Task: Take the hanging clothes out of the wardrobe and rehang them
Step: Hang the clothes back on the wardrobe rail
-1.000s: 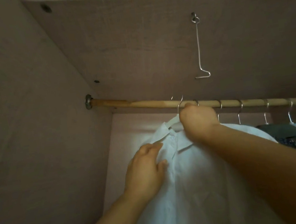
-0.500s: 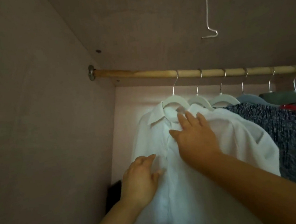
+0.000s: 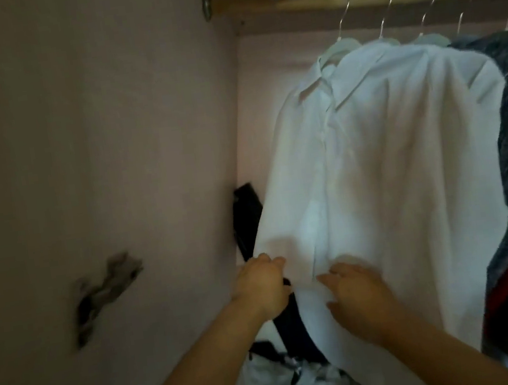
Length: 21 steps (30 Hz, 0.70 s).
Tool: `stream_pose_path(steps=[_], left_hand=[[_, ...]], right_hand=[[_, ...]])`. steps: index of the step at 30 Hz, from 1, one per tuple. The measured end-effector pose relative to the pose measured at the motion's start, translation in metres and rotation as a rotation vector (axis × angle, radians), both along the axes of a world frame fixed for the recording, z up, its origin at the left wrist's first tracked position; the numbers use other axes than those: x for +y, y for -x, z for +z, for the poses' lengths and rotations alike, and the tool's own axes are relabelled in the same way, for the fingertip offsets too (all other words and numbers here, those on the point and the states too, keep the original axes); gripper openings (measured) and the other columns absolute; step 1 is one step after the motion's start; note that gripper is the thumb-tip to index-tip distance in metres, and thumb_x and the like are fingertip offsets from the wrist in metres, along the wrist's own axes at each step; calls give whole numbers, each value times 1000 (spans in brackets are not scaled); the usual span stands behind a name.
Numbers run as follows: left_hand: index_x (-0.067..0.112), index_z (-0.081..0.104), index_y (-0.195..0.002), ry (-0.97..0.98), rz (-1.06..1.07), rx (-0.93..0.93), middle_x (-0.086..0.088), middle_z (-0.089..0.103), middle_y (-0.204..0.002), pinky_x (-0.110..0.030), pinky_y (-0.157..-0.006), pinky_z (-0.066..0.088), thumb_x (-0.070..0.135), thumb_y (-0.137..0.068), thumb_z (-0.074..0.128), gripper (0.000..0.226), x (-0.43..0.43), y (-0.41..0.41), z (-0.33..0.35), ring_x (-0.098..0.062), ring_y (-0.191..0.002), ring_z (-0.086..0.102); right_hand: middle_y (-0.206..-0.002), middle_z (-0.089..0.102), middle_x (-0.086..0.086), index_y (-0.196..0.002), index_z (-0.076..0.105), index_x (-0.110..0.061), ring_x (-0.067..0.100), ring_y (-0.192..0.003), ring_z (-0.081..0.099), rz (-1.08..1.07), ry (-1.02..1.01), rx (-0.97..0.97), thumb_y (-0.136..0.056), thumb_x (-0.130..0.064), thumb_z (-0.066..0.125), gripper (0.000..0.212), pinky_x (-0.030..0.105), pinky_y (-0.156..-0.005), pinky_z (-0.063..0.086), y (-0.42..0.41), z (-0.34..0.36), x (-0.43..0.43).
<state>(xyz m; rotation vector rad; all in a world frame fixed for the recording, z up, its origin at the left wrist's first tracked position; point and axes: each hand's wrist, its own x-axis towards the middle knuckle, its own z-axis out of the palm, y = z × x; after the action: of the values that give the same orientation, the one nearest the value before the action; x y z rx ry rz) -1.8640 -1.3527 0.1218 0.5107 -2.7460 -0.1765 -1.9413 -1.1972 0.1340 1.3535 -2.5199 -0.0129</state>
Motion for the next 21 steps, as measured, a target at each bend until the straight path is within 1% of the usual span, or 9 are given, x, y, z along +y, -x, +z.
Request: stream_pose_path(steps=[3,4,6,8,11,14,16,18,21], left_hand=[[14,34,-142,-51,58,-82,-13,41,-138,-38,-105,33,35,-93,51,55,23,-47,-42,-29,-124,40],[14,37,-139,-68,93,-111,-12,43,-136,-38,-104,34,34,-93,51,52,38,-71,-62,-29,-123,42],[17,44,-133,-38,166,-125,-9,48,-130,-36,-99,36,32,-92,48,44,57,-102,-85,-28,-119,46],[16,44,-129,-24,265,-206,-9,49,-128,-36,-95,36,30,-94,44,38,91,-151,-108,-28,-116,48],[16,38,-134,-77,334,-319,-11,44,-131,-40,-98,34,34,-93,44,44,146,-230,-139,-29,-118,44],[22,31,-139,-234,426,-358,-9,37,-138,-43,-106,31,38,-92,49,53,194,-309,-163,-31,-129,36],[21,32,-139,-253,494,-395,-8,38,-139,-40,-106,30,39,-92,49,53,222,-359,-177,-29,-129,36],[23,34,-139,-275,574,-432,-6,40,-139,-36,-105,30,40,-92,49,52,245,-409,-190,-26,-127,38],[25,36,-138,-346,713,-474,-5,41,-137,-36,-103,31,41,-92,50,51,272,-482,-206,-25,-126,40]], right_hand=[[-142,38,-1,-144,31,-25,18,-126,40,77,13,-46,-95,-34,44,51,26,-103,32,-33,-39,24],[-139,41,-1,-142,33,-25,17,-123,43,105,-8,-71,-95,-34,44,50,24,-100,34,-51,-55,36],[-136,44,-2,-141,35,-25,15,-118,45,140,0,-68,-95,-33,42,47,22,-95,35,-70,-78,49],[-138,43,-3,-140,37,-24,14,-122,43,206,-14,-113,-96,-31,42,46,21,-96,32,-100,-101,71],[-140,41,-2,-142,33,-25,13,-128,38,293,-62,-178,-96,-32,42,48,20,-100,28,-149,-139,106],[-133,49,0,-138,41,-23,16,-120,47,353,-69,-280,-94,-29,46,45,23,-97,35,-203,-169,130],[-132,49,0,-139,40,-23,15,-118,48,411,-116,-336,-94,-30,46,45,24,-95,38,-243,-187,141],[-134,47,-2,-140,38,-25,14,-121,45,489,-173,-365,-94,-32,47,48,23,-97,36,-285,-204,149],[-127,51,-4,-132,47,-30,15,-118,48,589,-236,-399,-89,-33,52,44,24,-96,37,-350,-222,155]])
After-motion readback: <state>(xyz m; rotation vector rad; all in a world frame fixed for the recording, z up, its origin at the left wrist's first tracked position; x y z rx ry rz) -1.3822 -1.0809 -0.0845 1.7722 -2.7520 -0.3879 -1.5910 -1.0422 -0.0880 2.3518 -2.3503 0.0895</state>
